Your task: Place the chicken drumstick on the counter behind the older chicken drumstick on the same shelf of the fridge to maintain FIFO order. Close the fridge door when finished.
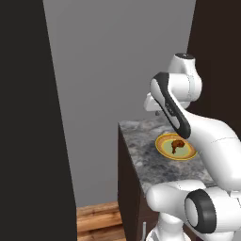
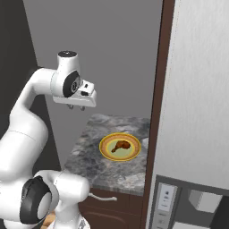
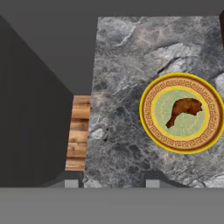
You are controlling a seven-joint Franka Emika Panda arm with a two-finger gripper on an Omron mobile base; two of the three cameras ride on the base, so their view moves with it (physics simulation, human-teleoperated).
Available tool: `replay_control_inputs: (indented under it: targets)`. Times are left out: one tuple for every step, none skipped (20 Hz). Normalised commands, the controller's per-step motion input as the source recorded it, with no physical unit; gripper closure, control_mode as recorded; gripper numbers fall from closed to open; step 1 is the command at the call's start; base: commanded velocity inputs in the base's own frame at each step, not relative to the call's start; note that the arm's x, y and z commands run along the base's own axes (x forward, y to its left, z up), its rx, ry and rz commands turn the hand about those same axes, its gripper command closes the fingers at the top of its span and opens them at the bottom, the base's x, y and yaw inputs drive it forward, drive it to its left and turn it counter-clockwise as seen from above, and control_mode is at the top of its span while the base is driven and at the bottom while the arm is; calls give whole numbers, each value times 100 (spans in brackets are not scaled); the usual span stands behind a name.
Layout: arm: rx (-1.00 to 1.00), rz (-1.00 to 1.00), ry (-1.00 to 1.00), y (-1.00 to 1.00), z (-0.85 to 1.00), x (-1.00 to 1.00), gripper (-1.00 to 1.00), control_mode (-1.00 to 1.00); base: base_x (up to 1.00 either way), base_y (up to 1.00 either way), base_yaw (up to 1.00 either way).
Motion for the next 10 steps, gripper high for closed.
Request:
replay_control_inputs:
  targets:
    - [0,0,0,0,0,-5,-100,-100,0,0,0]
    - [0,0,0,0,0,-6,-100,-100,0,0,0]
    - [0,0,1,0,-16,0,-100,-100,0,0,0]
    - [0,0,1,0,-26,0,-100,-100,0,0,0]
    - [0,0,3,0,-44,0,-100,-100,0,0,0]
    - [0,0,6,0,-61,8,-100,-100,0,0,0]
    - [4,0,0,0,-73,0,-100,-100,0,0,0]
    - [13,0,2,-19,-87,4,-100,-100,0,0,0]
    - [9,-9,4,-19,-91,0,-100,-100,0,0,0]
    - [3,-31,21,-9,-99,16,-100,-100,0,0,0]
